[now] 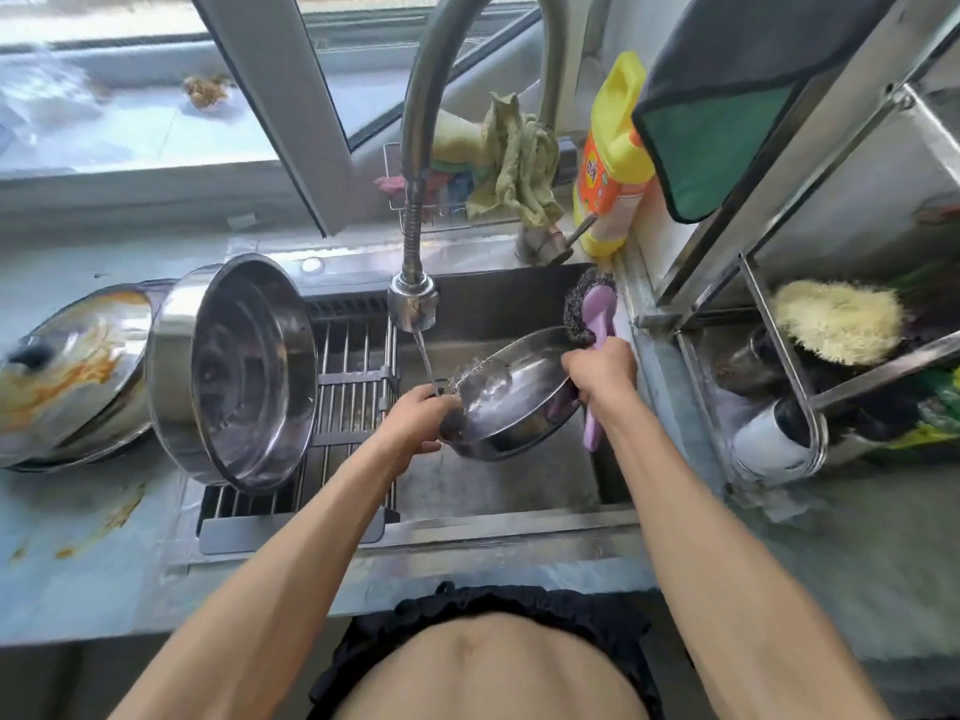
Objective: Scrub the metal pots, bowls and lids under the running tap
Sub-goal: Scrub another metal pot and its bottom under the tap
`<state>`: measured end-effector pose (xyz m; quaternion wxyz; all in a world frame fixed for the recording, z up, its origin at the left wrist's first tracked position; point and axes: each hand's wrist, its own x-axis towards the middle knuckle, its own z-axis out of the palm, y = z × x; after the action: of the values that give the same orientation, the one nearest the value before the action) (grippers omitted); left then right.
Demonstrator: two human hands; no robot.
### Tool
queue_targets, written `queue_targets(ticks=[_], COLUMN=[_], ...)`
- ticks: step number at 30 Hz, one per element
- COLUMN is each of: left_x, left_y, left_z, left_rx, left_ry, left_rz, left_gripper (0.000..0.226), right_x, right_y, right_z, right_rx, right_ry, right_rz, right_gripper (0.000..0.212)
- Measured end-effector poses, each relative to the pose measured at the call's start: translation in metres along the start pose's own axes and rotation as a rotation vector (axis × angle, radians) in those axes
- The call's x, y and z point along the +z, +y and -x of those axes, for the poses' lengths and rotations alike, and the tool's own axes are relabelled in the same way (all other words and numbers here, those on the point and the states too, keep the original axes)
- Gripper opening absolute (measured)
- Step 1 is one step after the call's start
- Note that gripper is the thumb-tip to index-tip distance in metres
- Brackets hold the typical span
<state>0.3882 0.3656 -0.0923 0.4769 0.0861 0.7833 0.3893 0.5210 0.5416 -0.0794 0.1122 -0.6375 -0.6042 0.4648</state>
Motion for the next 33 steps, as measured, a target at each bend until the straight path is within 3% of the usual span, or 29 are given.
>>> queue_targets(ticks=[5, 7, 9, 11, 13, 15, 19, 23, 28, 33], left_x=[0.003, 0.005, 0.008, 0.009, 0.009, 0.007, 0.005, 0.002, -0.006, -0.013], left_y=[-0.008, -0.012, -0.018, -0.023, -0.025, -0.029, -0.041, -0.051, -0.054, -0.053], left_z=[0.014, 0.01, 0.001, -0.007, -0.009, -0.008, -0.002, 0.003, 0.011, 0.021], left_rx=[0.411, 0.475, 0.41, 0.197, -0.065, -0.199, -0.255, -0.253, -0.177, -0.121], left_ry=[-0.193, -0.138, -0.022, 0.032, 0.016, -0.024, -0.111, -0.133, -0.097, -0.141], left_rz=[-0.261, -0.304, -0.176, 0.091, 0.401, 0.614, 0.825, 0.966, 0.928, 0.867], left_gripper=[0.019, 0.01, 0.025, 0.029, 0.027, 0.025, 0.033, 0.038, 0.048, 0.036], right_x=[0.012, 0.015, 0.015, 0.013, 0.01, 0.008, 0.017, 0.042, 0.066, 0.073], right_y=[-0.015, -0.025, -0.032, -0.032, -0.023, -0.008, 0.017, 0.024, 0.013, 0.011], right_z=[-0.004, -0.004, -0.004, -0.004, -0.004, -0.004, 0.001, 0.006, 0.013, 0.015], right_rx=[0.108, 0.109, 0.1, 0.077, 0.066, 0.079, 0.141, 0.204, 0.251, 0.248], right_ry=[-0.052, -0.108, -0.173, -0.186, -0.161, -0.141, -0.162, -0.251, -0.29, -0.283], right_rz=[-0.103, -0.184, -0.291, -0.291, -0.243, -0.19, -0.121, -0.086, -0.106, -0.168], right_gripper=[0.019, 0.009, 0.012, 0.017, 0.021, 0.023, 0.027, 0.045, 0.052, 0.04])
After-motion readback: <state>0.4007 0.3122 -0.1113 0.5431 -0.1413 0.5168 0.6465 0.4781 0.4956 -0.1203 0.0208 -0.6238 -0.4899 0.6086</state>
